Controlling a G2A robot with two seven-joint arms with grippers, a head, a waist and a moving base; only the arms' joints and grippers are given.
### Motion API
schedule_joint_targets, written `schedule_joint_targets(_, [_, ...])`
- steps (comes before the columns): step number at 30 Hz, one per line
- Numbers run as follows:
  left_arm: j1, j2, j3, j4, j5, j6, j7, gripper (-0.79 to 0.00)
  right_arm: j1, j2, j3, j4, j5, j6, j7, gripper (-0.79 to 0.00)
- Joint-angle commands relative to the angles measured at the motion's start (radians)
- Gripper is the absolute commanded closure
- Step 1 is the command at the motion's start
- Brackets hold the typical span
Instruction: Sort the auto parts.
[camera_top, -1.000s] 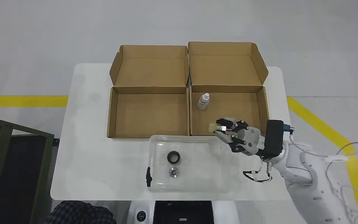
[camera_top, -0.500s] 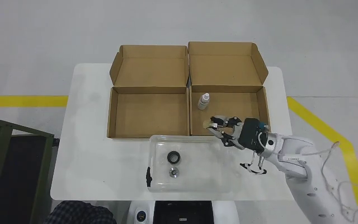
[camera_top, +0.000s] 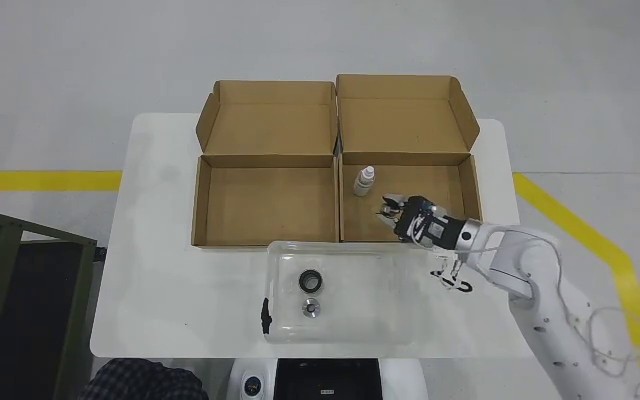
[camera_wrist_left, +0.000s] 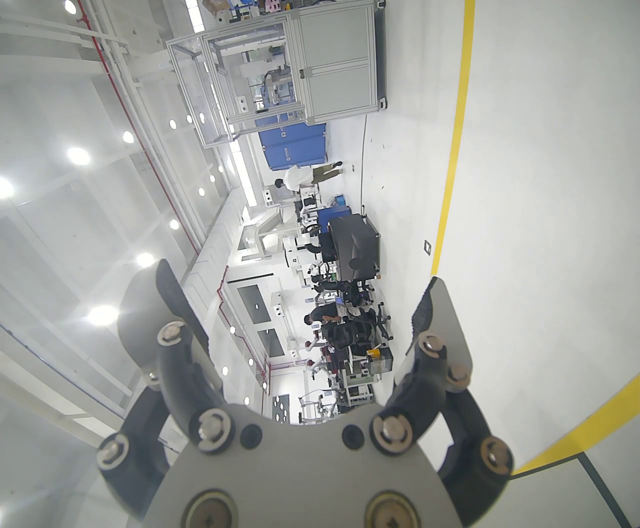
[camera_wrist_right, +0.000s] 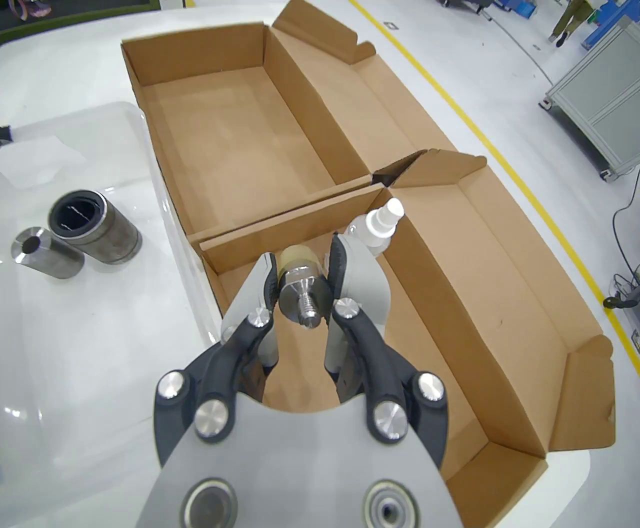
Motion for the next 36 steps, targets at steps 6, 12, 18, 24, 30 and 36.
schedule_joint_targets(6, [0.0,0.0,0.0,0.0,0.0,0.0,0.0,-0.785,0.097,-0.012,-0.085,0.059,-0.033,0.017,0.113,0.0])
schedule_joint_targets(12, [0.0,0.0,0.0,0.0,0.0,0.0,0.0,-0.785,0.167,-0.027,-0.153,0.133,-0.063,0.045,0.145,0.0])
schedule_joint_targets(18, [0.0,0.0,0.0,0.0,0.0,0.0,0.0,-0.785,0.237,-0.041,-0.21,0.202,-0.06,0.042,0.221,0.0])
schedule_joint_targets(24, [0.0,0.0,0.0,0.0,0.0,0.0,0.0,-0.785,0.284,-0.053,-0.259,0.255,-0.05,0.037,0.292,0.0])
schedule_joint_targets(30, [0.0,0.0,0.0,0.0,0.0,0.0,0.0,-0.785,0.321,-0.065,-0.295,0.3,-0.046,0.048,0.319,-0.018])
schedule_joint_targets(36, [0.0,0.0,0.0,0.0,0.0,0.0,0.0,-0.785,0.344,-0.073,-0.315,0.334,-0.042,0.051,0.327,-0.157])
